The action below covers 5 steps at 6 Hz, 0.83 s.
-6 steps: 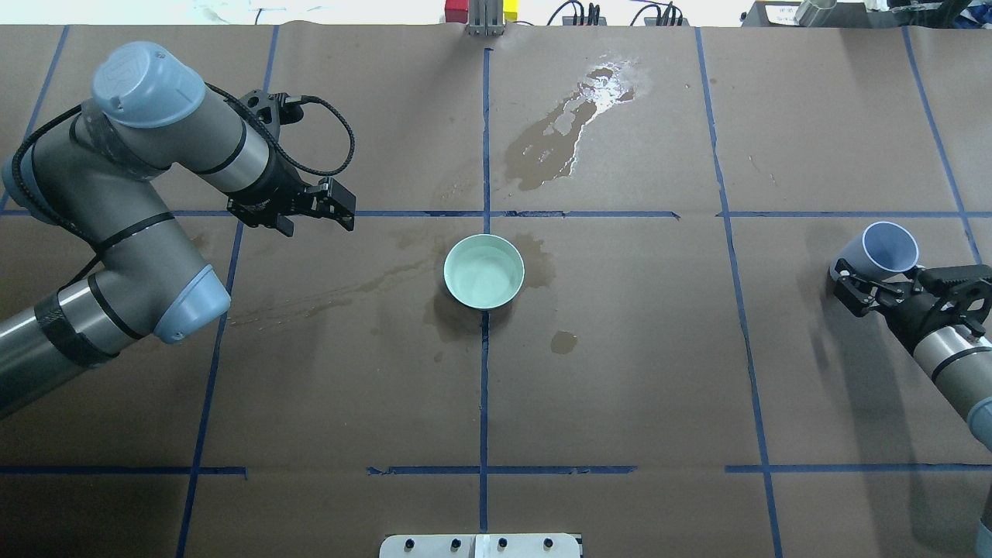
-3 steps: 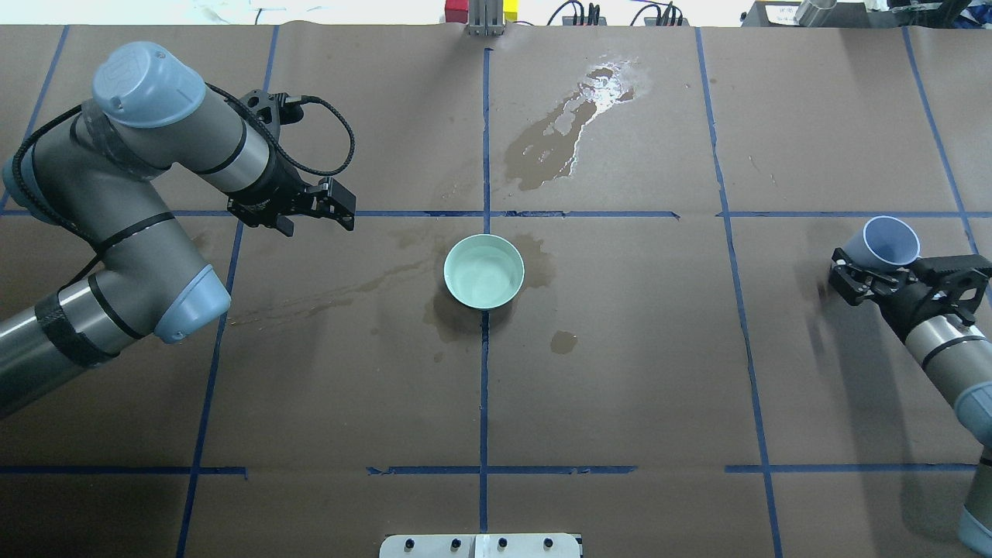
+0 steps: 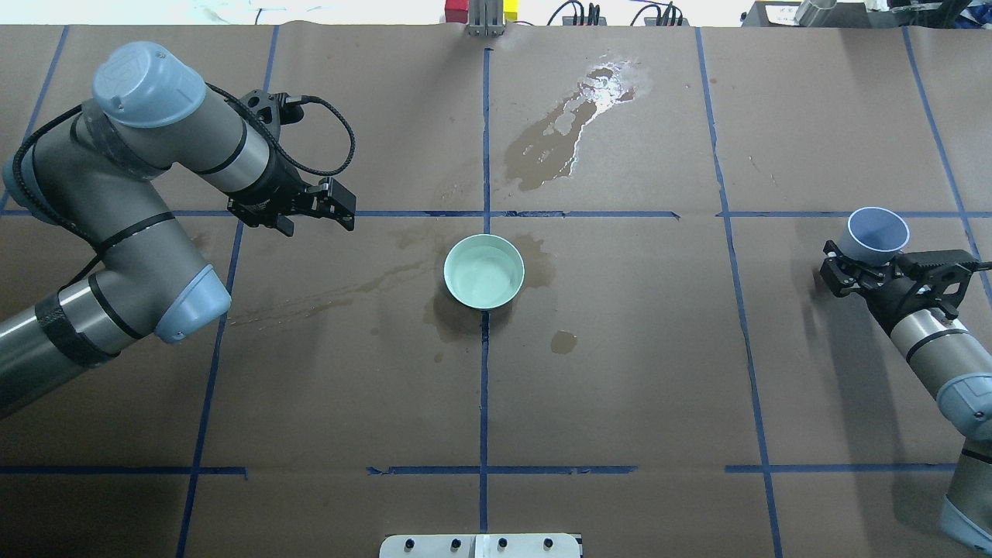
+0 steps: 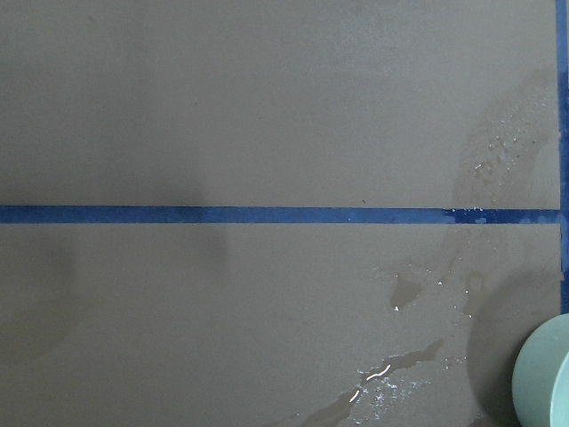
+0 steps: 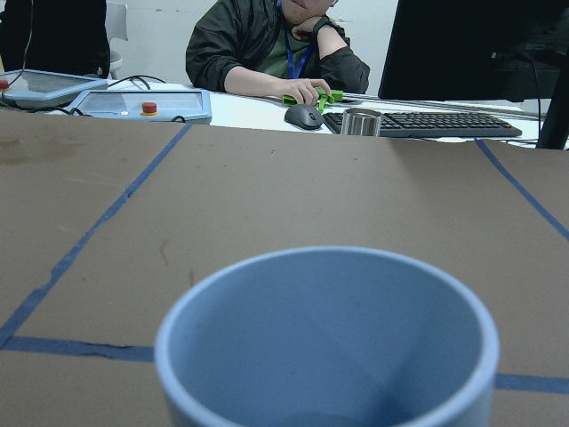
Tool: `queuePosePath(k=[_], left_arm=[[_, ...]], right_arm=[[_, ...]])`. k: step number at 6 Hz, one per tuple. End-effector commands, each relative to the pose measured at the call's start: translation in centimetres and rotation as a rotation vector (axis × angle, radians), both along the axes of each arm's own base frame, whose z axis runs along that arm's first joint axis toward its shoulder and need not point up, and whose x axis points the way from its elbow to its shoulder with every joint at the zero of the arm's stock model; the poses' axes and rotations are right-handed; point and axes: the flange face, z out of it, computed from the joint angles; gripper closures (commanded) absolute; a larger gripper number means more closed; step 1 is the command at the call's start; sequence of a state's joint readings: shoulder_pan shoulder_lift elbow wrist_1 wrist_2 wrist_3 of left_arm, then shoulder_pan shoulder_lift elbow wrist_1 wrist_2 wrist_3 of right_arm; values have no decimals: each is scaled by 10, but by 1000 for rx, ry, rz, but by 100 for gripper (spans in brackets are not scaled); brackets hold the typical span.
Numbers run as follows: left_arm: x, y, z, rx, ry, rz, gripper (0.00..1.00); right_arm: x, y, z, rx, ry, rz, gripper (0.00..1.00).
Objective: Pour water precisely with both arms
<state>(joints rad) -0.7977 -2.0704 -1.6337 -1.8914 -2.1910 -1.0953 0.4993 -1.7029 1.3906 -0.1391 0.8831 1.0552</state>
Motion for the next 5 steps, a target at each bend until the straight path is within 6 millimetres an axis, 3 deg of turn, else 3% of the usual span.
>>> queuePosePath(k=[1,2,3,4,5], left_arm=[[0,0,-1,1,2,1,0],[0,1,-2,1,3,0,0],[0,1,-2,1,3,0,0],[0,0,-2,0,2,-2,0],[0,0,-3,0,4,-3,0]], right_arm=[[7,0,-3,21,4,12,96],[15,-9,-25,71,52,8,97],[17,-11,-59,137,81,-8,97],[7,-13,-99,205,101,-35,96],[-31,-34,-133,232,60,-38,96]])
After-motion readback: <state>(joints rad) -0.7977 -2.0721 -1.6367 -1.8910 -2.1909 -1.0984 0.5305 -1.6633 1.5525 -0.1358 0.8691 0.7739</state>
